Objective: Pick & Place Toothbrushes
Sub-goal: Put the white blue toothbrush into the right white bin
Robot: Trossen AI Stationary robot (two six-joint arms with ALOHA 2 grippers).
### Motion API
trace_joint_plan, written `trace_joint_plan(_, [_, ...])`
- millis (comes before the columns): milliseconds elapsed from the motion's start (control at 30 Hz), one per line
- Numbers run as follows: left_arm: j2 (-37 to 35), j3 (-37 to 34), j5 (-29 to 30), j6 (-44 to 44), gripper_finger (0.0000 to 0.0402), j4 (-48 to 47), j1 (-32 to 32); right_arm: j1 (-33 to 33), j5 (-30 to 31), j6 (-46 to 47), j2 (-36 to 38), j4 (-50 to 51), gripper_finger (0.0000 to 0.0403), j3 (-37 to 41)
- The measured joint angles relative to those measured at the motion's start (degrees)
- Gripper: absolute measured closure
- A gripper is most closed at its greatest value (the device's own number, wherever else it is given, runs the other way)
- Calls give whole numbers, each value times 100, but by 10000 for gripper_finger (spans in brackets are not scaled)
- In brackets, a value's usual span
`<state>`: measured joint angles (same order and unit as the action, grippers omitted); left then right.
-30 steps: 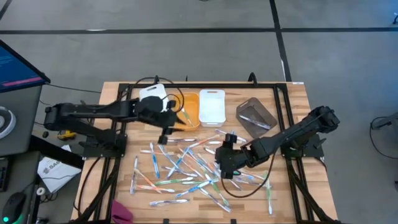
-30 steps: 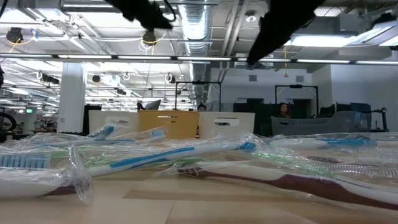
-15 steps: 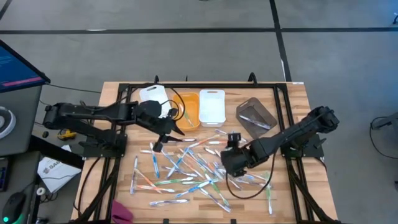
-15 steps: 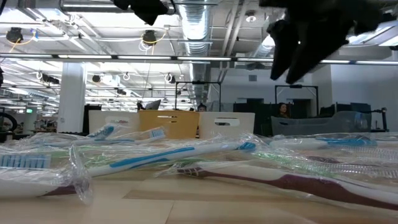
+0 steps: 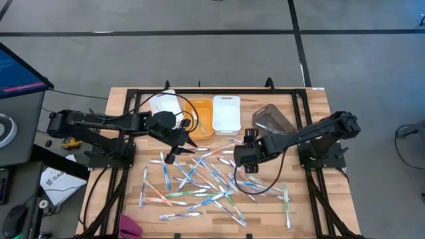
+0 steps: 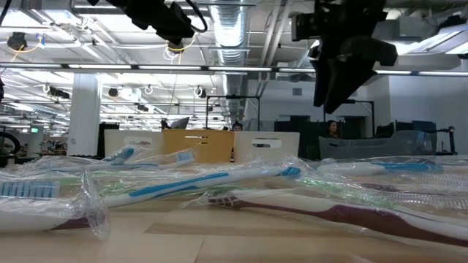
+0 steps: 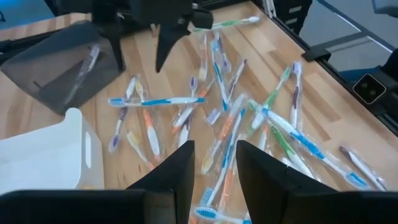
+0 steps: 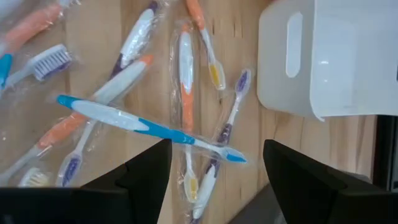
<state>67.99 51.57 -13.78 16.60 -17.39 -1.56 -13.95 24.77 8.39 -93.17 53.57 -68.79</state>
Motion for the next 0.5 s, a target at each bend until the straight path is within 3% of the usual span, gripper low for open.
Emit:
trace_joint_plan(367, [-2,-2,0,-93,291,26,0,45,-513,-1192,2,261,157,0])
trace_joint_plan(500, [-29,0,0,-689,291,-112,49,-20,-585,-1552,2,257,169,0])
